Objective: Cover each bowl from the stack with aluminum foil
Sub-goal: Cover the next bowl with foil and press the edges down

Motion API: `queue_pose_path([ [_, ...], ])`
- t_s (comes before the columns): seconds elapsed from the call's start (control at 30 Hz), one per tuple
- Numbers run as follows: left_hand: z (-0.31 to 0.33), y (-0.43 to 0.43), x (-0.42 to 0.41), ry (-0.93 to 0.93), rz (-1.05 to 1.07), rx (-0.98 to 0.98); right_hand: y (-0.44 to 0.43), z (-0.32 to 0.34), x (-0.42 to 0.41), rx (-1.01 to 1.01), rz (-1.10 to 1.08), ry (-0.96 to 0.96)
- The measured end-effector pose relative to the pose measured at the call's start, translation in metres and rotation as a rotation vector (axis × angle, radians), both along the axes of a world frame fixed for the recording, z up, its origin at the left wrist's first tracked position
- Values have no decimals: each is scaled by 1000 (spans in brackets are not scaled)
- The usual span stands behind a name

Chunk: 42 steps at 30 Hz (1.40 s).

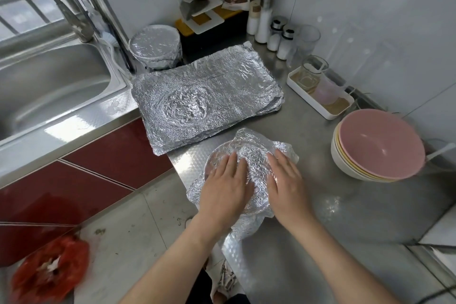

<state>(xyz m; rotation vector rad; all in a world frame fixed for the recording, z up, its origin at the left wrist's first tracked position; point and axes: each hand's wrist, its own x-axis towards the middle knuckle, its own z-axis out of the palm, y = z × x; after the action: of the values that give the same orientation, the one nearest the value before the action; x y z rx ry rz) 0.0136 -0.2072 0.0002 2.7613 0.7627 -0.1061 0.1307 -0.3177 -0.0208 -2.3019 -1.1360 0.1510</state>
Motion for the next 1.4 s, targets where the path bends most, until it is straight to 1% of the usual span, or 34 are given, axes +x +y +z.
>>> queue_pose_path([
  [0.07,3,8,-7,-202,73,78,-5,7,0,91,-111,-18],
  [0.1,4,14,-13,-266,153,96,-8,13,0,123,-178,24],
  [0.13,6,19,-19,-284,237,71,-11,19,-1,133,-245,109],
  [0.2,7,29,-29,-262,366,-42,-16,26,-4,94,-340,322],
  [0.23,5,32,-32,-252,393,-104,-18,26,-6,55,-361,385],
  [0.27,4,33,-35,-255,401,-147,-20,26,-10,22,-373,402],
  [0.37,8,28,-42,-272,388,-167,-19,27,-16,-51,-418,376],
  [0.43,12,23,-50,-219,348,-165,-14,30,-13,-87,-439,352],
  [0.53,11,15,-61,-116,229,-152,-3,33,-2,-177,-434,299],
  [0.6,13,12,-66,-99,152,-183,7,37,2,-207,-445,244],
  [0.7,16,14,-66,-87,94,-205,20,37,6,-226,-443,176],
  [0.77,19,18,-64,-117,131,-194,27,39,6,-247,-425,148],
  [0.87,27,29,-54,-275,229,-187,32,40,8,-235,-386,128],
  [0.9,27,36,-47,-295,265,-176,36,39,11,-219,-361,115],
  [1.07,19,54,-20,-193,390,-184,51,33,20,-135,-212,37],
  [1.13,16,53,-17,-164,419,-166,56,27,26,-122,-178,61],
  [1.2,16,50,-17,-147,422,-161,57,26,26,-122,-165,79],
  [1.3,14,52,-14,-133,396,-154,59,23,26,-123,-132,49],
  [1.4,12,55,-14,-110,368,-150,61,22,23,-144,-158,24],
])
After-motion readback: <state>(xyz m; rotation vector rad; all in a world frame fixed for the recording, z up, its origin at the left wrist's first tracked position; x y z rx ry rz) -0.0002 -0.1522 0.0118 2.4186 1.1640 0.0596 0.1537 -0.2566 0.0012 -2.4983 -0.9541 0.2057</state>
